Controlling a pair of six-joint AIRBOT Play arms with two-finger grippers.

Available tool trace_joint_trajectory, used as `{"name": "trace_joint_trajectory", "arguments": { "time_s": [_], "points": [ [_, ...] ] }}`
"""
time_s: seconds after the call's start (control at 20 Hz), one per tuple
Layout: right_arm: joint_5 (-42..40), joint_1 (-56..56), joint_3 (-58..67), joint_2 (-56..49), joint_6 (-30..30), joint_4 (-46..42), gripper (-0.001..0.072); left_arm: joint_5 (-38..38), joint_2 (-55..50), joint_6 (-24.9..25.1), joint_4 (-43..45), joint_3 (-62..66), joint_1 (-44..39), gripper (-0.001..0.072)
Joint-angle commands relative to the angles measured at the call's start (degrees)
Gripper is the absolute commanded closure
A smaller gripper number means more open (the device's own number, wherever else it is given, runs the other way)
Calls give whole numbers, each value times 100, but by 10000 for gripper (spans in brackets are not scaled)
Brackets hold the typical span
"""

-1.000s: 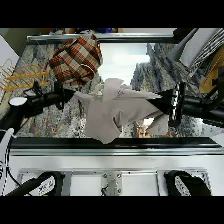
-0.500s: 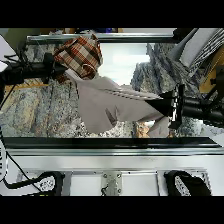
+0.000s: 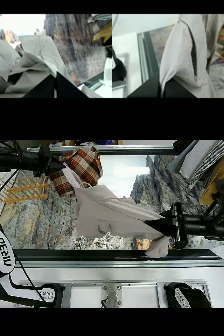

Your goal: Fold the clothes and pants, and hang the long-sleeved shirts on hangers.

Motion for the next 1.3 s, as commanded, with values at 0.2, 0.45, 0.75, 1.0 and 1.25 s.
{"name": "trace_joint_trajectory", "arguments": {
  "time_s": [0.2, 0.45, 0.75, 1.0, 1.25],
  "points": [
    [142, 7, 4, 2, 37, 1453, 706, -564, -175, 31, -22, -120, -544, 693],
    [118, 7, 4, 2, 37, 1784, 706, -560, -175, 380, -472, -118, -964, 693],
    [-269, 13, 4, 2, -286, 2253, 706, -352, -173, 616, -1263, -116, -1005, 35],
    [-592, 11, 4, 2, -525, 2256, 706, -57, -170, 387, -1375, 466, -485, 35],
    [-1097, 0, 11, 4, -883, 2299, 707, 420, 428, 339, -1368, -162, 278, 569]
  ]
}}
